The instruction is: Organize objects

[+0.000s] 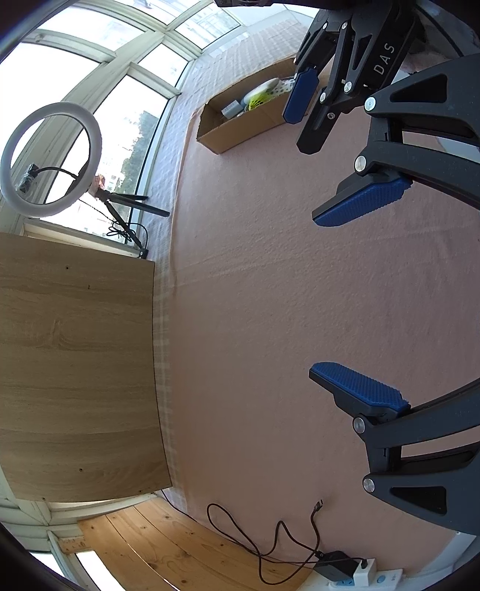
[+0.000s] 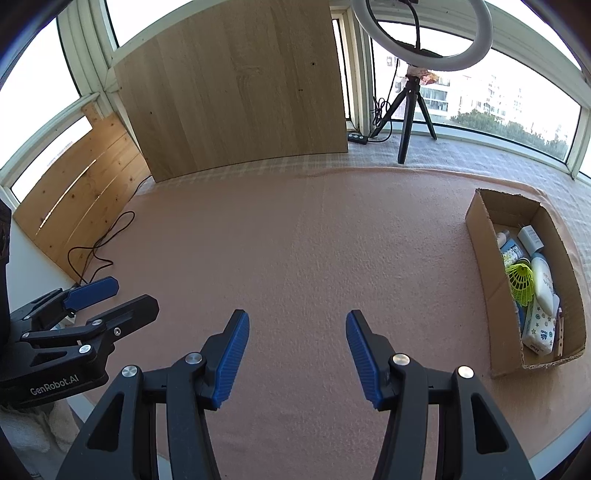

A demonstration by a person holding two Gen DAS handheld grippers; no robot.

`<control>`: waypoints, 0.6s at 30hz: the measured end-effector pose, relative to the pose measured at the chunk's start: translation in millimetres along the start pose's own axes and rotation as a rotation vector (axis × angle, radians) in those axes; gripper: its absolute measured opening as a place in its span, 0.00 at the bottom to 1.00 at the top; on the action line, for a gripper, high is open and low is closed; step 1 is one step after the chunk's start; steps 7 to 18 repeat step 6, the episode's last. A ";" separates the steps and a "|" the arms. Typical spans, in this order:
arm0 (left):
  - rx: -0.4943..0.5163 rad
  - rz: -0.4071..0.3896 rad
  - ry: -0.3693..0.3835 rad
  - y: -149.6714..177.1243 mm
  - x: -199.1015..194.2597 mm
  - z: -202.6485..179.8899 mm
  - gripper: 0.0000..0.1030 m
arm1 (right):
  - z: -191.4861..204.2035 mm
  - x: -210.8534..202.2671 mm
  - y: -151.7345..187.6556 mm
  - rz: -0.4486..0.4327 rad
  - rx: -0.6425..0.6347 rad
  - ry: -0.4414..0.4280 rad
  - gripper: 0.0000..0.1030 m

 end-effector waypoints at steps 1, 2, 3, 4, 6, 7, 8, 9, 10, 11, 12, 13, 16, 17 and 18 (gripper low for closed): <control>-0.001 0.000 0.002 0.2 0.3 -0.1 0.77 | 0.1 -0.1 0.3 0.001 0.000 0.001 0.49; -0.001 -0.001 0.004 0.5 0.7 -0.2 0.77 | -0.1 0.1 0.5 0.001 -0.001 0.001 0.49; 0.000 -0.004 0.003 0.8 0.7 -0.4 0.77 | -0.2 0.5 0.9 0.003 -0.001 0.001 0.49; -0.001 -0.008 0.001 0.9 0.7 -0.2 0.77 | -0.4 1.1 1.3 0.005 -0.001 0.002 0.49; 0.000 -0.010 -0.005 2.3 2.2 0.4 0.77 | -0.7 2.3 2.8 0.008 0.002 0.003 0.49; 0.000 -0.010 -0.005 2.3 2.2 0.4 0.77 | -0.7 2.3 2.8 0.008 0.002 0.003 0.49; 0.000 -0.010 -0.005 2.3 2.2 0.4 0.77 | -0.7 2.3 2.8 0.008 0.002 0.003 0.49; 0.000 -0.010 -0.005 2.3 2.2 0.4 0.77 | -0.7 2.3 2.8 0.008 0.002 0.003 0.49; 0.000 -0.010 -0.005 2.3 2.2 0.4 0.77 | -0.7 2.3 2.8 0.008 0.002 0.003 0.49; 0.000 -0.010 -0.005 2.3 2.2 0.4 0.77 | -0.7 2.3 2.8 0.008 0.002 0.003 0.49; 0.000 -0.010 -0.005 2.3 2.2 0.4 0.77 | -0.7 2.3 2.8 0.008 0.002 0.003 0.49; 0.000 -0.010 -0.005 2.3 2.2 0.4 0.77 | -0.7 2.3 2.8 0.008 0.002 0.003 0.49; 0.000 -0.010 -0.005 2.3 2.2 0.4 0.77 | -0.7 2.3 2.8 0.008 0.002 0.003 0.49; 0.000 -0.010 -0.005 2.3 2.2 0.4 0.77 | -0.7 2.3 2.8 0.008 0.002 0.003 0.49; 0.000 -0.010 -0.005 2.3 2.2 0.4 0.77 | -0.7 2.3 2.8 0.008 0.002 0.003 0.49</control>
Point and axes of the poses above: each gripper's, at about its wrist camera, not at the fingertips, and x roughly the way its jaws point, z to its left, y to its underside, the point moved 4 cm from there along x, roughly the way its jaws point, and after that the axes turned 4 degrees about -z, right-handed, at the moved point
